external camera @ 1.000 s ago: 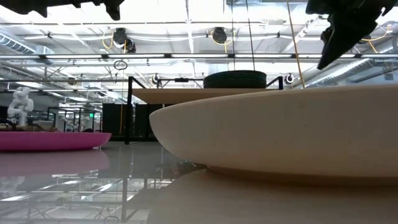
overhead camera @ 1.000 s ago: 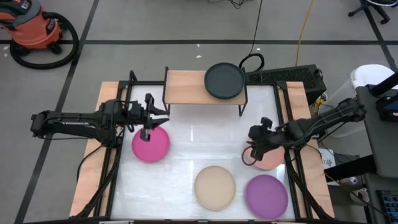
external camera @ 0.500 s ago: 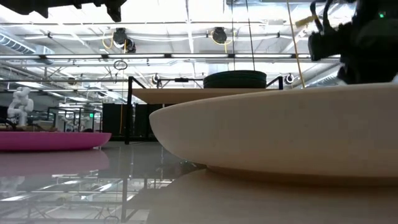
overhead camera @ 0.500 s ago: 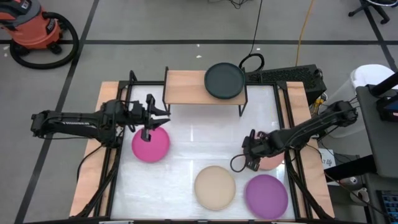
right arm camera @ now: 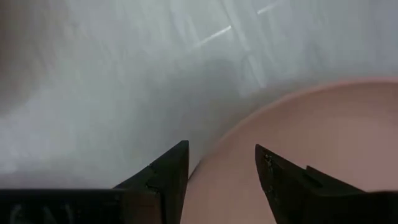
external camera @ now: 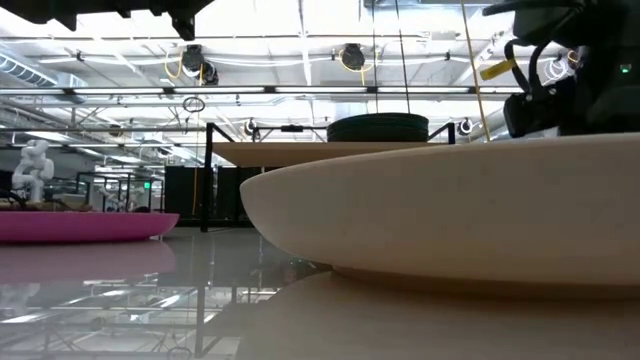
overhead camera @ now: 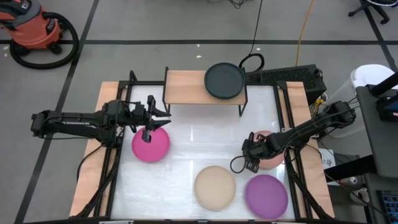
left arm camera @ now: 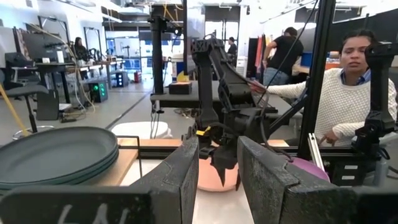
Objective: Place and stack plates onto a shelf
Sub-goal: Put the light pink plate on the shelf
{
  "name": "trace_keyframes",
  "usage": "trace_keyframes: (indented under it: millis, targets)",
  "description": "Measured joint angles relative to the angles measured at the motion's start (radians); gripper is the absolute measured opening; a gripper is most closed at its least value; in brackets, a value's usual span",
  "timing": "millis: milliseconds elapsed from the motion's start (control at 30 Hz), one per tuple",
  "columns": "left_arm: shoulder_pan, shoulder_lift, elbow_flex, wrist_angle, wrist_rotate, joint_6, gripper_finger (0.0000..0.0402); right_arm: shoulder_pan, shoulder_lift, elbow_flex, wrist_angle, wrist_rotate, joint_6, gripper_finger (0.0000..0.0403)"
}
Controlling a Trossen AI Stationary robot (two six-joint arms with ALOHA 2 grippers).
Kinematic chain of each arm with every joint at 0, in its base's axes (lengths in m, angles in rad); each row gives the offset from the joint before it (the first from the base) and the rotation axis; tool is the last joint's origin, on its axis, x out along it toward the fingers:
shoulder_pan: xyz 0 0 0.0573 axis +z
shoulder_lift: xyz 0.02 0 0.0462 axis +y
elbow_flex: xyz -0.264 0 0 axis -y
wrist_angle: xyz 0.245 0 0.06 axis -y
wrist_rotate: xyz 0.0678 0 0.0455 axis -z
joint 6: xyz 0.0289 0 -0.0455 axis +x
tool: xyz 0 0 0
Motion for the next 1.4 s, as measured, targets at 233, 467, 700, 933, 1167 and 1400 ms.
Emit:
trace_keyframes:
  millis: [233,467,700,933,1167,1400]
  targets:
    - [-0.015,0.000,0.000,-0.008,0.001,0.000,0.0118,-0.002,-0.002,-0.021,0.010,0.012,-0.002,0.0123]
    - [-0.017,0.000,0.000,-0.008,0.001,0.000,0.0118,-0.002,-0.005,-0.017,-0.019,0.017,-0.062,0.0016]
    - [-0.017,0.000,0.000,-0.027,0.000,-0.023,0.0118,-0.002,-0.006,0.068,-0.102,0.031,-0.080,0.0003]
    - [-0.017,0.000,0.000,-0.029,0.000,-0.050,0.0118,0.000,-0.005,0.267,-0.217,0.081,-0.126,0.0001]
    - [-0.017,-0.002,0.000,-0.040,0.000,-0.052,0.0118,0.001,-0.006,0.481,-0.166,0.101,-0.263,0.0001]
    - [-0.016,-0.043,0.001,-0.092,-0.003,-0.021,0.0118,-0.020,-0.006,0.557,0.039,0.144,-0.458,0.0001]
